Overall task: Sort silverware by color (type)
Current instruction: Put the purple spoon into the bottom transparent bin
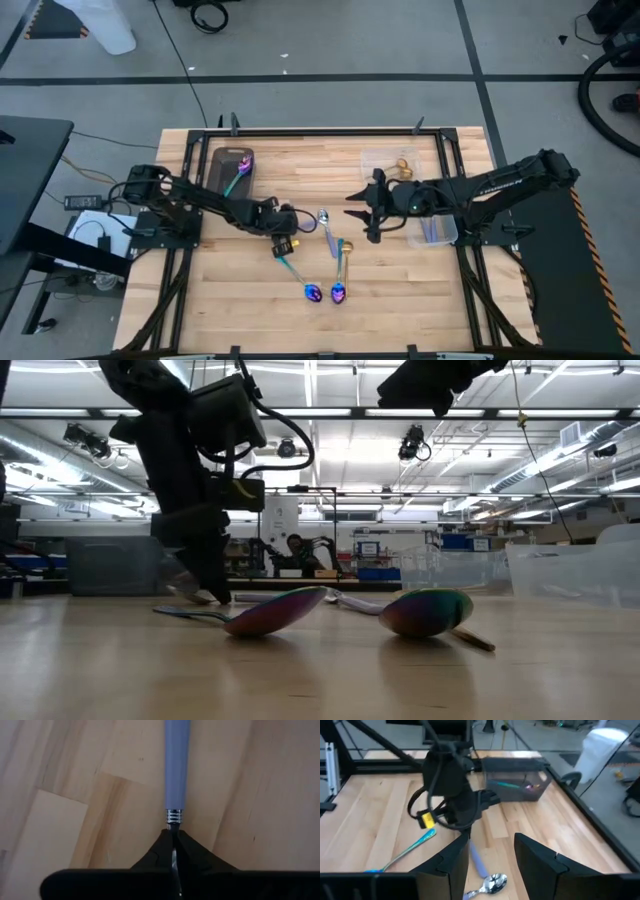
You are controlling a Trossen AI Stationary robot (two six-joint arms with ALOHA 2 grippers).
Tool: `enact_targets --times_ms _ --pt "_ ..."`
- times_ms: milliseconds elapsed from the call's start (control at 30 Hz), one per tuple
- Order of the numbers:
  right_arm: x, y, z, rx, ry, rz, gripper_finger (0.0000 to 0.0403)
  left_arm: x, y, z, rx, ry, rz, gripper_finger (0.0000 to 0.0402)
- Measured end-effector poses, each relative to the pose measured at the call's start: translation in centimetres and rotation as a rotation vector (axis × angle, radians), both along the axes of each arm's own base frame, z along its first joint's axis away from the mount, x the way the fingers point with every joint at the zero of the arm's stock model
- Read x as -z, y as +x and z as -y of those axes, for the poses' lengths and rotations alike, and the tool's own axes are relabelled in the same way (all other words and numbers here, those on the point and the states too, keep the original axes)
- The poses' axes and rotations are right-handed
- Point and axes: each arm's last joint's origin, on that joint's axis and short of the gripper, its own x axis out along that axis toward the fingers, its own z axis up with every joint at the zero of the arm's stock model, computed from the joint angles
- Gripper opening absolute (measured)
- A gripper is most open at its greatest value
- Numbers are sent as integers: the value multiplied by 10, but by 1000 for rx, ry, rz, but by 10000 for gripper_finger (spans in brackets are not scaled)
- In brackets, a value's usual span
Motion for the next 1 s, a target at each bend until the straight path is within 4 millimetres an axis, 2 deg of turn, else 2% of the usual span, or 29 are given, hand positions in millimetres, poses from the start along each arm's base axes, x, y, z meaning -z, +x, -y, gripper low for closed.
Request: enact_targets --times_ms 333,467,700,900,1000 --pt "0 -2 -8 70 6 11 164 -15 -7 15 85 197 33 11" --pt "6 1 -10 107 -4 -9 163 -18 -8 21 98 297 47 7" --pt "16 20 -13 144 -9 -95 163 -24 -3 26 131 471 101 7" --pt "17 35 -11 179 112 -164 163 -31 5 31 200 544 175 7" --pt "23 42 -13 191 120 -242 163 -35 10 31 221 570 218 7"
